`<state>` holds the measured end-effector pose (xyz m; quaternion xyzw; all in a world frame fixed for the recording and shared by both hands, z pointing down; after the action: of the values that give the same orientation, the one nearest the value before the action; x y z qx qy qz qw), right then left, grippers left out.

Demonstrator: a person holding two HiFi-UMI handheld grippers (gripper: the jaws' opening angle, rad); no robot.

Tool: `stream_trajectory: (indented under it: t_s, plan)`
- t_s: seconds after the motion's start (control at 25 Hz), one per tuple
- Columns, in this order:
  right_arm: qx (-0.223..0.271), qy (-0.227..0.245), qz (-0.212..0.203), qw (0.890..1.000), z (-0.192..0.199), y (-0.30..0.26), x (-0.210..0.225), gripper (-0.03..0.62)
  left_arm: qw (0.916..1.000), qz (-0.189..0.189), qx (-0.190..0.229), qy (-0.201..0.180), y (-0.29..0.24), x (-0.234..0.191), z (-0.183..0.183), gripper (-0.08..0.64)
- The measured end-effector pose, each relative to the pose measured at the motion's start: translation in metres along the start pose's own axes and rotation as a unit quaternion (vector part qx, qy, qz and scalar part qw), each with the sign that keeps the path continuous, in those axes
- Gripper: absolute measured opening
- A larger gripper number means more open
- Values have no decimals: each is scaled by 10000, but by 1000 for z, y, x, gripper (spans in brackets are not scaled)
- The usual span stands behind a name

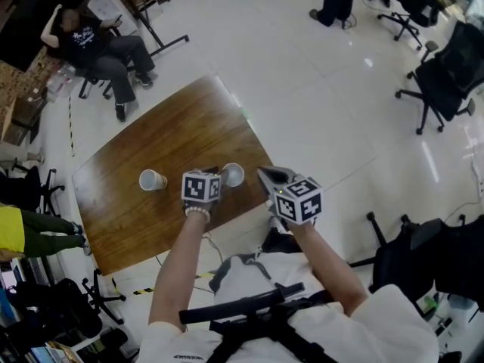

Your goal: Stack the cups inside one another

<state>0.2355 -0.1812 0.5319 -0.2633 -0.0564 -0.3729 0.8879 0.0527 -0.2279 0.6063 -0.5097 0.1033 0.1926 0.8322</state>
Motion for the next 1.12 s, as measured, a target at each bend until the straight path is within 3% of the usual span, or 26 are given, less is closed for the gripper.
stream_trajectory:
  t_s: [0.28, 0.64, 0.84, 1.12]
  plan:
    - [-11, -62, -28, 10000, -2, -6, 7, 3, 9994, -80, -121, -308, -4, 3, -2, 92]
    - [14, -109, -20, 9999, 1, -6, 14, 3, 9992, -66, -176, -341, -8, 4, -2, 17]
    - [12, -106, -5, 9999, 1, -3, 17, 3, 9995, -86, -128, -265, -5, 6, -3, 15]
    - [9, -5, -177, 9998, 0, -7, 10, 3, 9994, -175, 304, 71, 20, -3, -10, 15]
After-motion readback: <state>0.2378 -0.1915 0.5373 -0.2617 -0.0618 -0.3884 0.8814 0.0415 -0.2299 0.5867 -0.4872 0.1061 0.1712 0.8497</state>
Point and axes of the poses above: the fingertips, and each gripper's own axes: y backward along the fingers, x to its right, z out of its underside, the point moved 6 cm from there along y, backward along the fingers, and after that the axes turned 14 degrees about y, right-handed, at the moved point
